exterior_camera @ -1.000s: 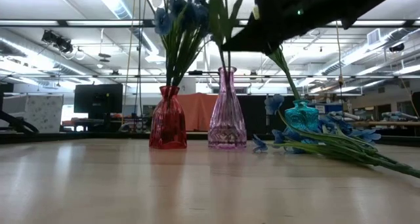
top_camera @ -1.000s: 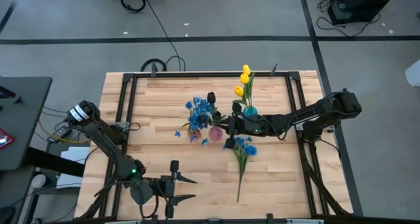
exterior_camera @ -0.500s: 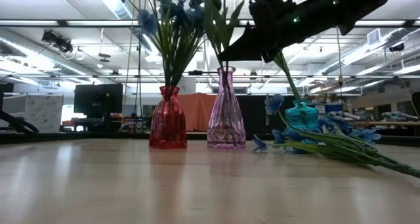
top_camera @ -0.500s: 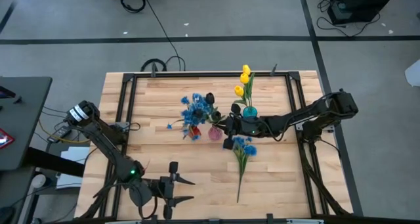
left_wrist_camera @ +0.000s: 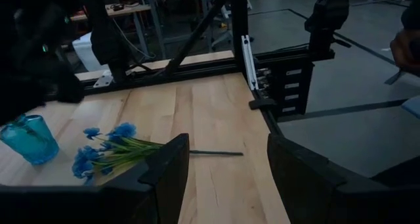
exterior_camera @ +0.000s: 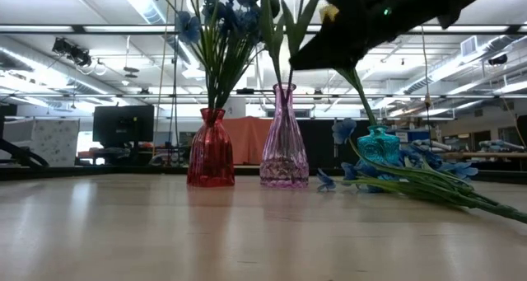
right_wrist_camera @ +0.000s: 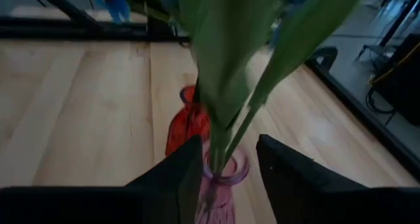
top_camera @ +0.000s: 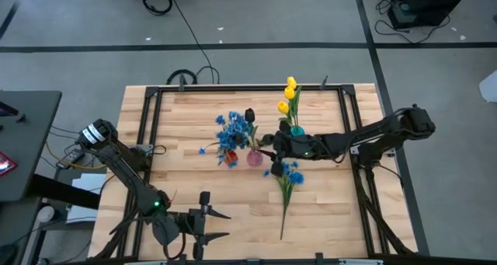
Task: Sort flowers into vase by color
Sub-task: Put the black flower into the pink vase, then put the blue flower into the red vase
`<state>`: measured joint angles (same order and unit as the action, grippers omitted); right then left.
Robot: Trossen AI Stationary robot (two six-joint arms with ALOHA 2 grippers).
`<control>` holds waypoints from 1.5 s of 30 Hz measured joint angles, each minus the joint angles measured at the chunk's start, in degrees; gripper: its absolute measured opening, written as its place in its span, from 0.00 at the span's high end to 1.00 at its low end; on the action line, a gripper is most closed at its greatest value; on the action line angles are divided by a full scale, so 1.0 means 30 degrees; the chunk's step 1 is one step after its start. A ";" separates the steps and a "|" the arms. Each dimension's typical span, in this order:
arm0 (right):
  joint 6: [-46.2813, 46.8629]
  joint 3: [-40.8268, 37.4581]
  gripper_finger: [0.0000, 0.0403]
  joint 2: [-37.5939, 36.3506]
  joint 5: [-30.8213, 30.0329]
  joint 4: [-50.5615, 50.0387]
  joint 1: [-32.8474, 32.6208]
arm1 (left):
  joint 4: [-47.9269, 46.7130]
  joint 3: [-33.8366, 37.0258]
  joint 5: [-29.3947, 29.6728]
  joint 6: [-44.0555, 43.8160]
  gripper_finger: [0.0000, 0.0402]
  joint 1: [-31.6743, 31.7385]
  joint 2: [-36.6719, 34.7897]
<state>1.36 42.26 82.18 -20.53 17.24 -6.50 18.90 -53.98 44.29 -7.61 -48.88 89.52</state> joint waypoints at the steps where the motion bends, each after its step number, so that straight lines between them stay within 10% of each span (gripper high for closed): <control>1: -0.0009 0.0000 0.60 -0.0394 -0.0014 -0.0242 -0.0059 | -0.0021 -0.0007 0.0007 0.0006 0.47 0.0000 0.0000; 17: 0.1821 0.0022 0.57 -0.6823 0.1011 -0.6591 -0.1151 | -0.6681 0.0628 -0.0933 -0.1083 0.47 0.0831 -0.5761; 32: 0.1240 -0.2729 0.55 -1.2144 0.2480 -0.8118 0.0443 | -0.2652 0.9281 -0.1362 -0.1165 0.47 0.4368 -1.3134; 45: 0.6242 -0.4142 0.54 -1.1207 0.5318 -1.1020 0.0694 | -0.2160 1.1278 -0.0033 -0.1615 0.47 0.7060 -1.3486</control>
<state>20.09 29.83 48.56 -4.58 -15.82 -4.42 12.41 -20.14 44.19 -12.46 -27.70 49.06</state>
